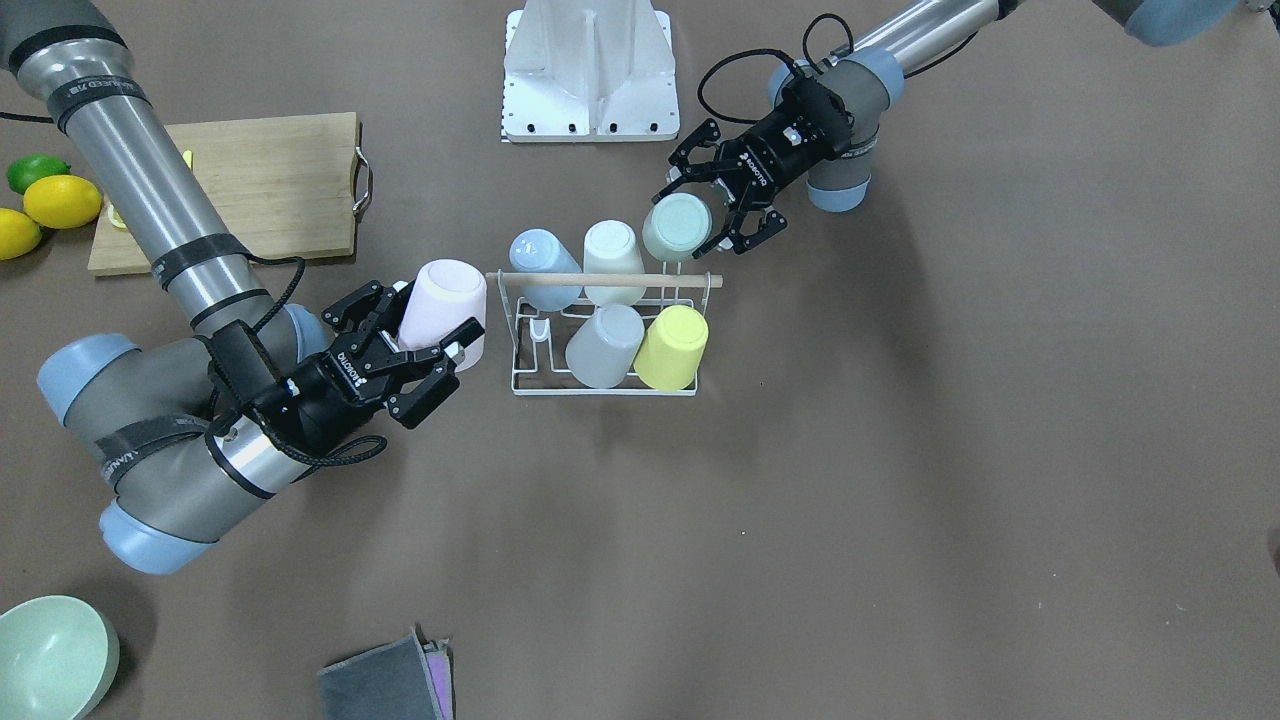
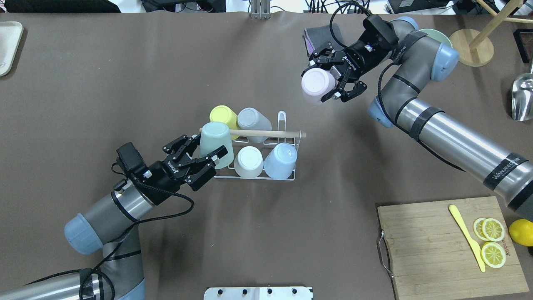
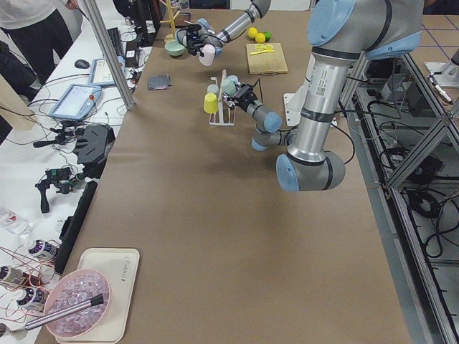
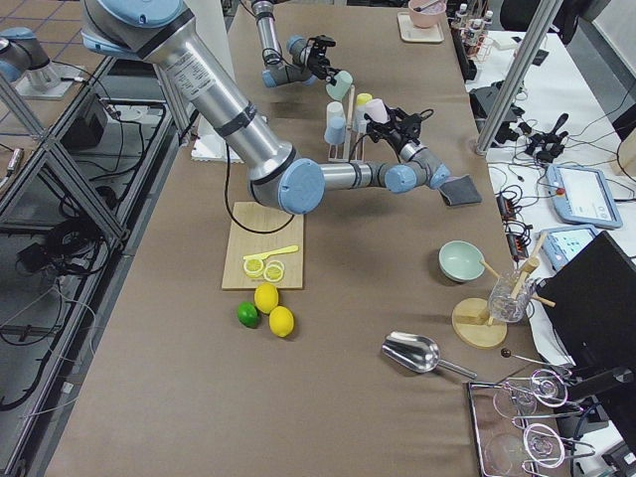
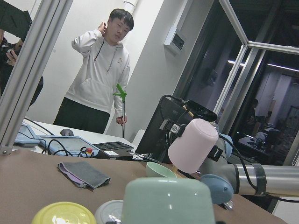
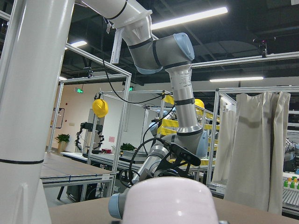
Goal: Place cup on cup holder
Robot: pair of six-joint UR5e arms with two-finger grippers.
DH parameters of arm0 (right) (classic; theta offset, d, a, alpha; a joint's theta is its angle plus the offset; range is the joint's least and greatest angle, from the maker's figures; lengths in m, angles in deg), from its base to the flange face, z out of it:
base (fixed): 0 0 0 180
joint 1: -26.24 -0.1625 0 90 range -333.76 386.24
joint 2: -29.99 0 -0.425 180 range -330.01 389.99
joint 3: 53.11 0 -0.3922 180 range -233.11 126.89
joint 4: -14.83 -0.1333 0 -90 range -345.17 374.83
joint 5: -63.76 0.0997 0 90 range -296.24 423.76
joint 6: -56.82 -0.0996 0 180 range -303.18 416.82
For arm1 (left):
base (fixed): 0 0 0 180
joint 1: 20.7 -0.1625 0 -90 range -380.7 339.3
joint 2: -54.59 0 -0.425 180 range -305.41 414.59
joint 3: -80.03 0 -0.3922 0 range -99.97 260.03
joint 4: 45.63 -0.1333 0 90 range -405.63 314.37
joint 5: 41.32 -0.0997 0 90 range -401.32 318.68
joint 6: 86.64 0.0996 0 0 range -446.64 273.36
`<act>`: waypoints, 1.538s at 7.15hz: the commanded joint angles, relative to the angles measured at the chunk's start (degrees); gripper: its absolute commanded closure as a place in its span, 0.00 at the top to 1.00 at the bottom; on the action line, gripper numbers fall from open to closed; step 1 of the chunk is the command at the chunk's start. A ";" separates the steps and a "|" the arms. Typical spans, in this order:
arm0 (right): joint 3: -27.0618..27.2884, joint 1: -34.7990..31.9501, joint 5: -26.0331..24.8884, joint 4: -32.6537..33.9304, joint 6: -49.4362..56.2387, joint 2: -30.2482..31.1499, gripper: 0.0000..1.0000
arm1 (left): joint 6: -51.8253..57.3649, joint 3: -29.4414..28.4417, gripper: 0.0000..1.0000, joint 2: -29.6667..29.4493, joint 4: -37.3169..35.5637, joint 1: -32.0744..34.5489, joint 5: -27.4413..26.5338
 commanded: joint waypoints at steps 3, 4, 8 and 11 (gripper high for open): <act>0.00 2.77 -1.47 1.37 0.81 -1.93 0.31 | 0.33 -1.28 0.00 0.00 -0.03 -0.20 -1.64; 0.09 3.38 -2.00 2.94 0.99 -2.71 0.31 | 0.33 -1.11 0.00 0.08 -0.03 -0.20 -1.65; 0.09 5.23 -3.23 5.42 1.69 -3.77 0.38 | 1.65 0.30 0.98 -0.09 -0.29 -0.20 -5.25; 0.09 5.24 -3.06 6.21 1.52 -3.78 1.00 | 2.79 2.58 0.98 1.57 -2.21 4.07 -5.17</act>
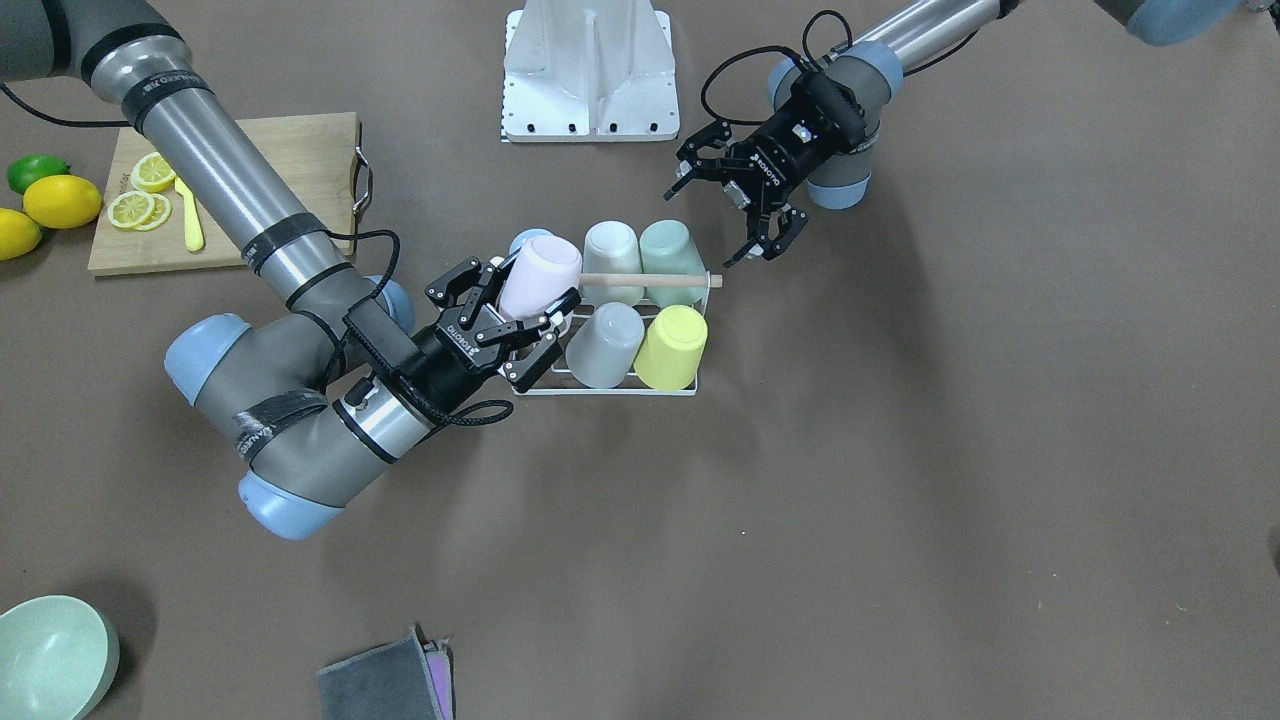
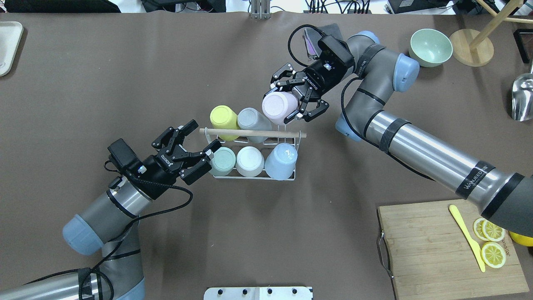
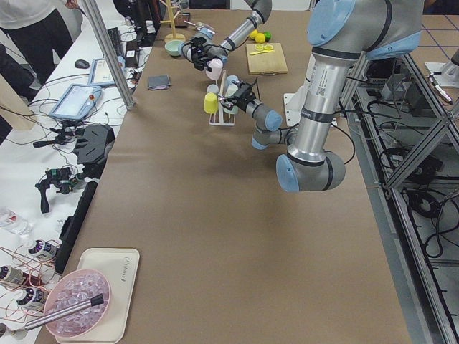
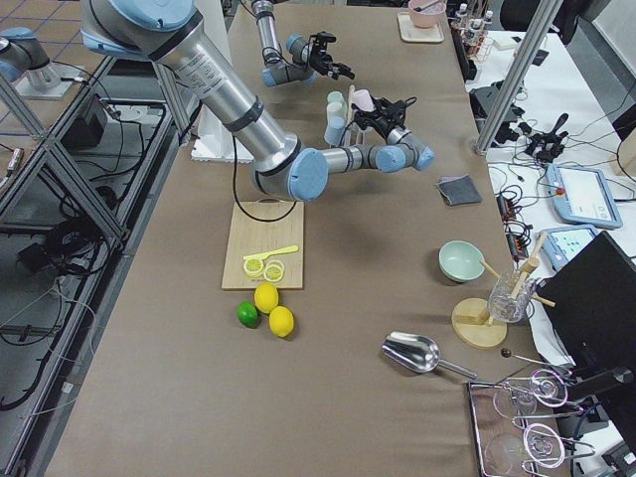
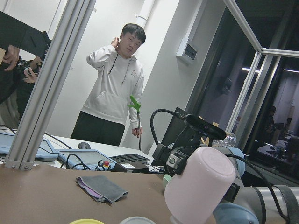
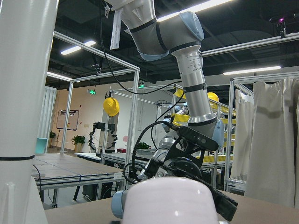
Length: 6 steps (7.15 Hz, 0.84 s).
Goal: Place cup on cup holder
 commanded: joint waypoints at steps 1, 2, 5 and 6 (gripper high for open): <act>-0.03 -0.05 0.00 0.30 -0.21 0.23 1.00 | 0.39 0.80 0.98 1.81 -8.35 7.82 0.52; 0.05 -0.14 0.09 0.39 -0.39 0.32 1.00 | -0.14 0.19 0.98 1.74 -15.65 13.09 0.78; 4.24 -5.92 0.71 1.01 -3.28 7.57 0.99 | -5.64 -1.74 0.98 1.82 -36.65 26.81 12.52; 8.45 -7.07 0.71 1.01 -5.38 11.96 0.95 | -6.90 -2.45 0.98 2.00 -42.99 31.90 18.83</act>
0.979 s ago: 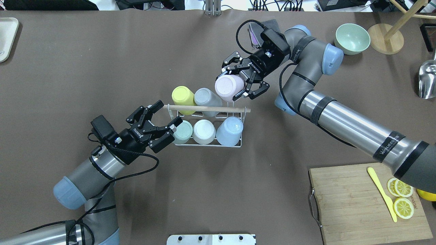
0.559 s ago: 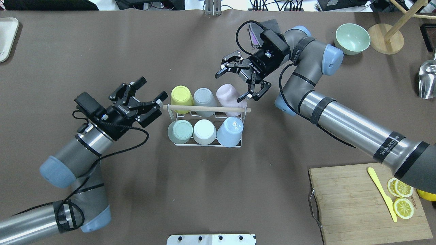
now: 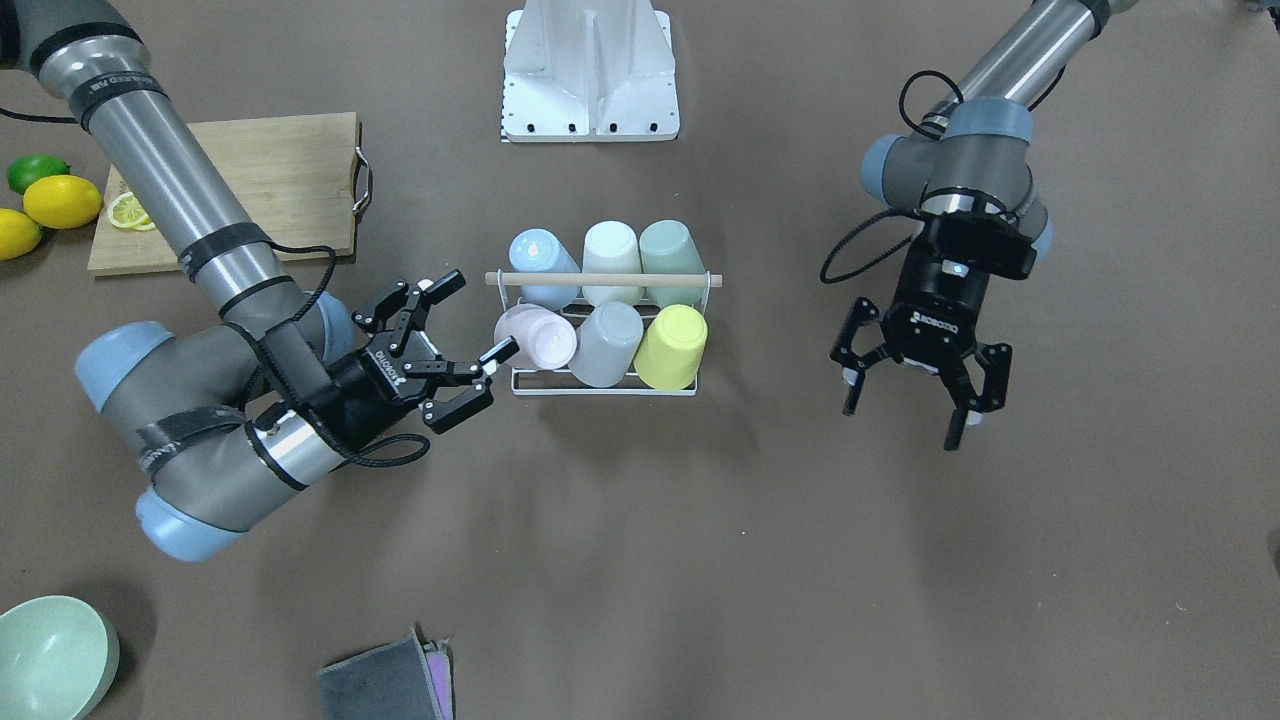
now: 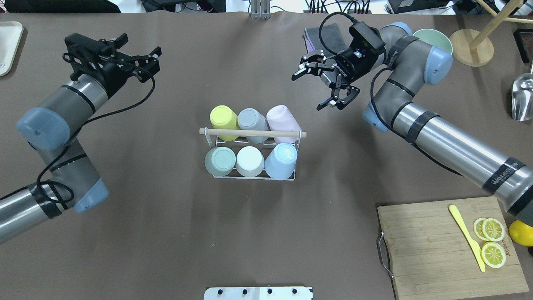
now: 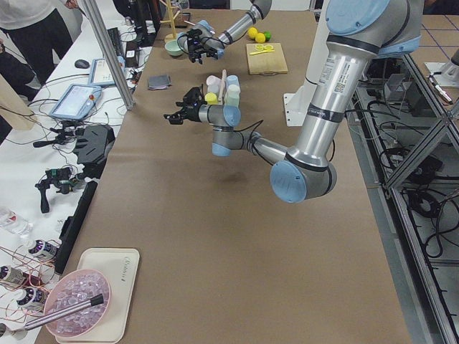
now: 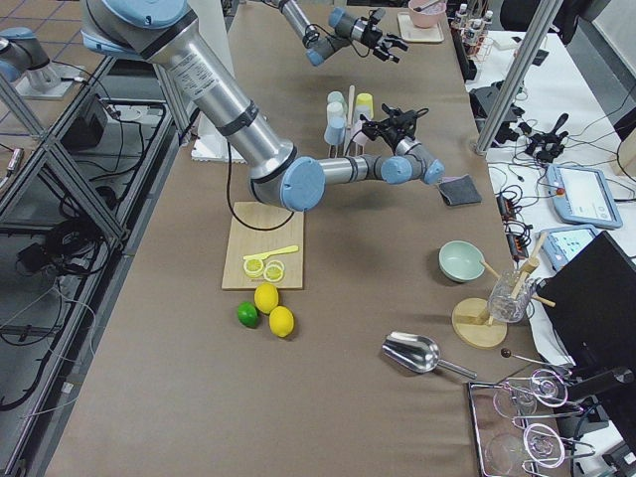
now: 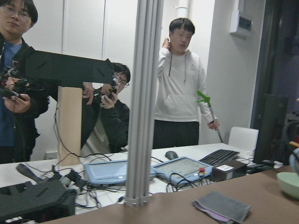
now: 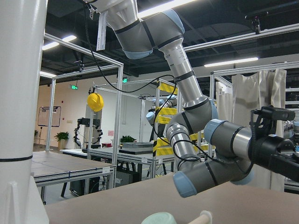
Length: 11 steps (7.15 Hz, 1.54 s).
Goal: Place cup on cup holder
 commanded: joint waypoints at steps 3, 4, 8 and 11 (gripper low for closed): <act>18.10 -3.03 5.44 -0.53 -11.00 17.63 0.92 | -4.35 -5.82 0.98 2.40 -24.06 18.64 31.49; 20.75 -4.86 7.64 -0.62 -13.55 20.46 0.91 | -4.34 -8.46 0.98 2.66 -27.33 21.29 37.41; 27.97 -11.46 9.24 -0.44 -32.33 32.86 0.91 | 9.38 -14.38 0.97 2.93 -44.60 36.23 61.71; 27.98 -17.07 8.46 0.35 -56.10 37.35 0.91 | 20.77 -5.29 0.98 6.67 -64.13 38.89 62.43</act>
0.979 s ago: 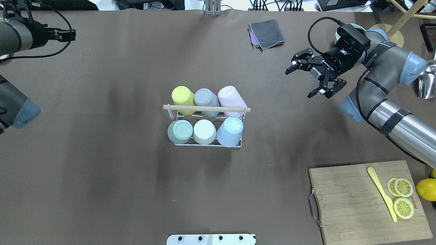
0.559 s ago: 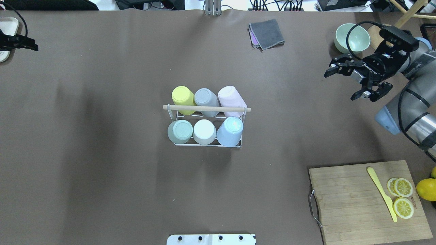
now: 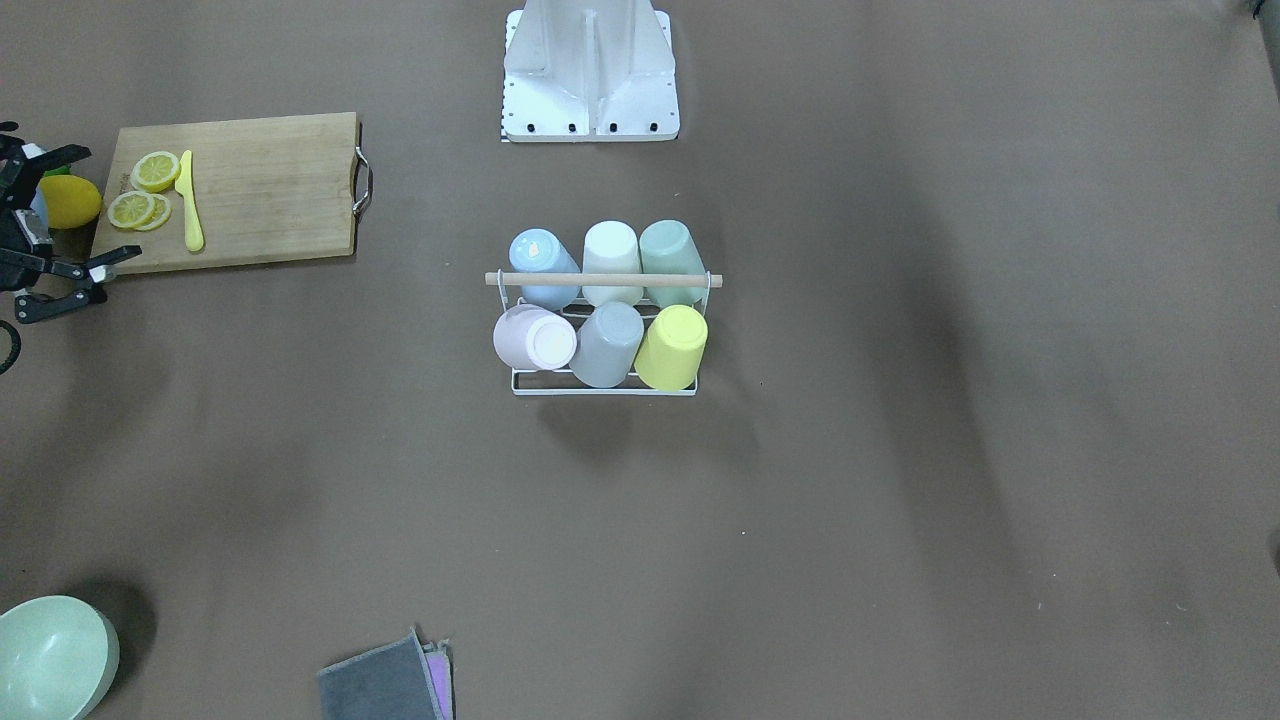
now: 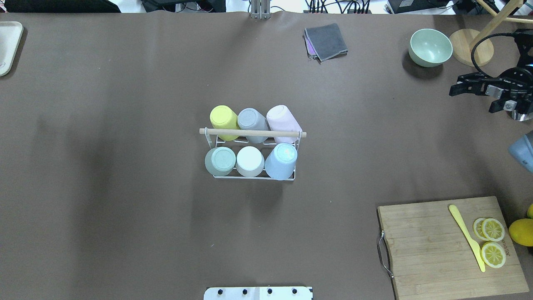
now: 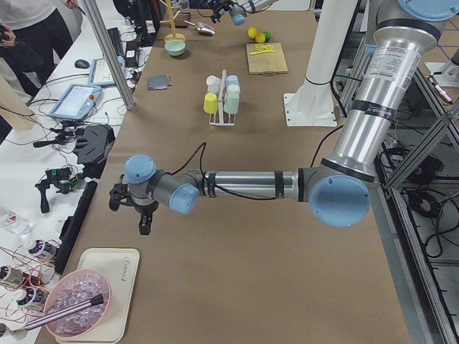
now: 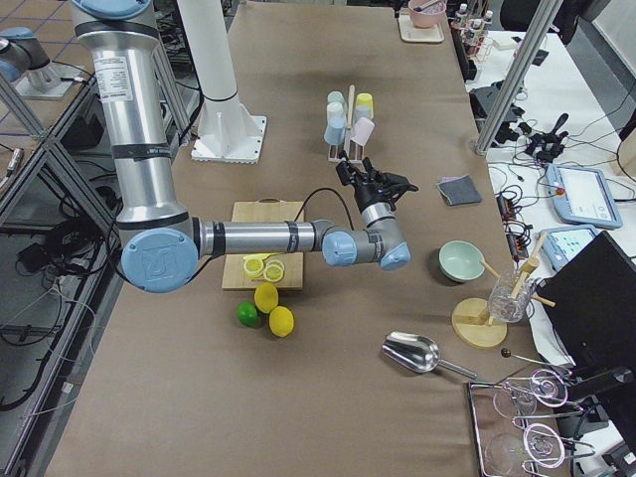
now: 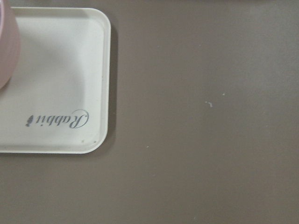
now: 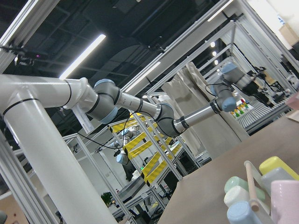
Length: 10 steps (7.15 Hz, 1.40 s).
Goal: Place cup on cup holder
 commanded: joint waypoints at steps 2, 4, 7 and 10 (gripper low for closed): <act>0.12 -7.83 -10.66 12.04 -27.17 1.45 0.91 | 9.81 7.93 0.98 7.44 -11.19 0.61 0.24; 5.62 -6.46 -25.60 32.29 -32.42 1.27 0.91 | 21.47 12.30 0.98 12.11 -18.97 0.61 -0.64; 11.54 -3.29 -38.30 58.64 -32.77 1.36 0.89 | 18.39 14.10 0.98 11.60 -18.76 0.53 0.59; 14.25 -6.17 -61.11 63.09 -32.86 0.66 0.98 | 18.80 14.10 0.98 12.13 -17.35 0.53 4.37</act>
